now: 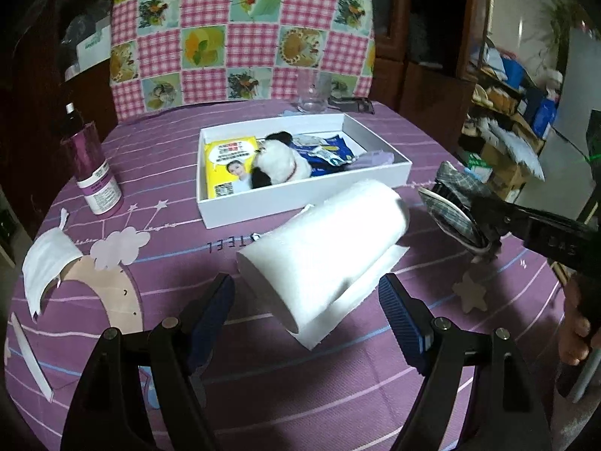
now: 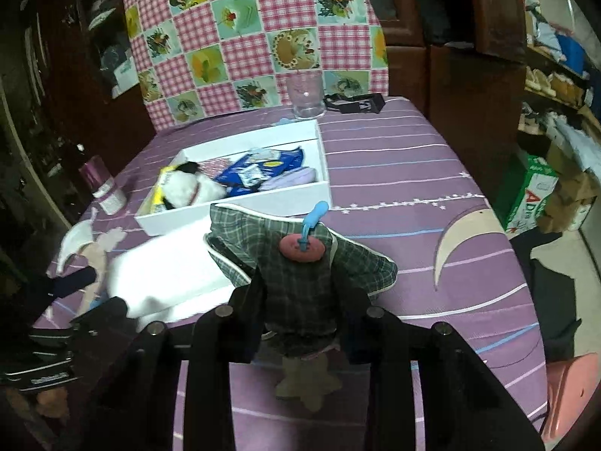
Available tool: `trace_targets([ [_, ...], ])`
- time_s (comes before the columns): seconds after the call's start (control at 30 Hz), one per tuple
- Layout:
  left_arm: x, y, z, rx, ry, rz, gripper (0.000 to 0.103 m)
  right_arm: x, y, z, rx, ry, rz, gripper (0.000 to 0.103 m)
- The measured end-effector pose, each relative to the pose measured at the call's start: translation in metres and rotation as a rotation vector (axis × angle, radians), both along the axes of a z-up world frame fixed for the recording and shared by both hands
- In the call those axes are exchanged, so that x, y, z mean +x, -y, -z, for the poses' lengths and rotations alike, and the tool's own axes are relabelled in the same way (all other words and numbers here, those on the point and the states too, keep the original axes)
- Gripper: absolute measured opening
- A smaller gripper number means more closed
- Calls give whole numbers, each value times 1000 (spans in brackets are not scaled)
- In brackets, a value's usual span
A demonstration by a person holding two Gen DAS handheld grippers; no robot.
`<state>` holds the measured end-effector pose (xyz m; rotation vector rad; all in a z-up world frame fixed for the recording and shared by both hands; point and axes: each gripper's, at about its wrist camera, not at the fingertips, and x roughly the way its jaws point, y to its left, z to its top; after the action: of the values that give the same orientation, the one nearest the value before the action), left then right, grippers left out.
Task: Organize soft objects
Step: 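Lower the plaid cloth into the tray and open the right gripper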
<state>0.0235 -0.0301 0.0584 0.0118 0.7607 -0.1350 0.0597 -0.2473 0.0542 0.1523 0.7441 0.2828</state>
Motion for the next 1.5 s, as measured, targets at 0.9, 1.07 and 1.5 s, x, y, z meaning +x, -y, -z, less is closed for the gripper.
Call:
trace_targets([
  [0.9,77,-33,-146,-95,278,-270,82,137,-42,-121,351,-47,-69,33],
  [1.07,114,-39,-128,-130,274,-328,87,174,-53,-95,324,-86,-63,33],
  [1.5,165,-36,-51,-4,126,-287,87,205,-80,-27,169,-159,-96,33],
])
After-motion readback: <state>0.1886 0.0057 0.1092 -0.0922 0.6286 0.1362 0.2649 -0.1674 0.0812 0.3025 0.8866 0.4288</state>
